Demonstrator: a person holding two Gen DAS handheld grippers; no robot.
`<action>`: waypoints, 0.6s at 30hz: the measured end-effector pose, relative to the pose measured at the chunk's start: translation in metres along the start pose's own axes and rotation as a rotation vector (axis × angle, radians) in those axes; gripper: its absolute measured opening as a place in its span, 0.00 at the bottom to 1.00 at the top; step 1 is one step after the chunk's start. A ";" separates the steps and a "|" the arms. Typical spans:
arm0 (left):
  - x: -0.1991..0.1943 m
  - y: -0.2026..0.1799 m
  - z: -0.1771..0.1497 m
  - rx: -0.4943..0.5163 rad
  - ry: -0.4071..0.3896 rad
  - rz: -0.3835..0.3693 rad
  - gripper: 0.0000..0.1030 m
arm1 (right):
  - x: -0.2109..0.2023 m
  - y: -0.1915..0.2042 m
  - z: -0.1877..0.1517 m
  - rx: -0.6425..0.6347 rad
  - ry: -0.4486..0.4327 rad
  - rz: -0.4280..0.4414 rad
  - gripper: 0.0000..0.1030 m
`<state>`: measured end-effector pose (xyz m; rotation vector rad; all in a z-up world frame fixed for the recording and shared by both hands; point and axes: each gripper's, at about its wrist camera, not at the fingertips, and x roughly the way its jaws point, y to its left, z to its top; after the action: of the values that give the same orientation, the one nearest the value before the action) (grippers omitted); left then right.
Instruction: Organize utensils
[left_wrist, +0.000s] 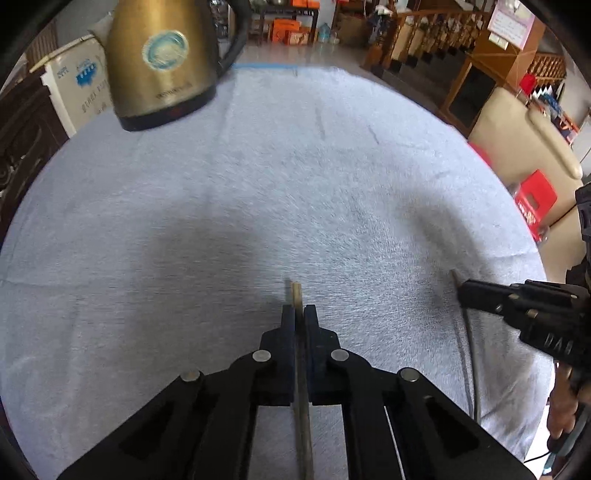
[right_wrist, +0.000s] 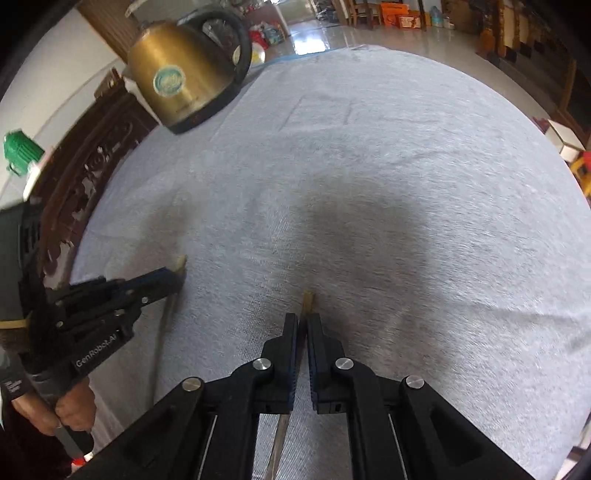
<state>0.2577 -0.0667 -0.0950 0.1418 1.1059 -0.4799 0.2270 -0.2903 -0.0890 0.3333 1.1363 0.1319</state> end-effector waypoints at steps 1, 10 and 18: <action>-0.009 0.003 -0.001 -0.003 -0.022 0.000 0.04 | -0.009 -0.001 -0.001 0.005 -0.027 0.011 0.06; -0.118 0.011 -0.033 -0.019 -0.263 0.017 0.04 | -0.091 0.005 -0.032 -0.005 -0.295 0.050 0.05; -0.214 -0.004 -0.088 -0.010 -0.470 0.071 0.04 | -0.174 0.008 -0.099 0.027 -0.534 0.015 0.05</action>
<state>0.1067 0.0240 0.0554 0.0544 0.6405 -0.4165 0.0649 -0.3111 0.0270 0.3741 0.6071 0.0357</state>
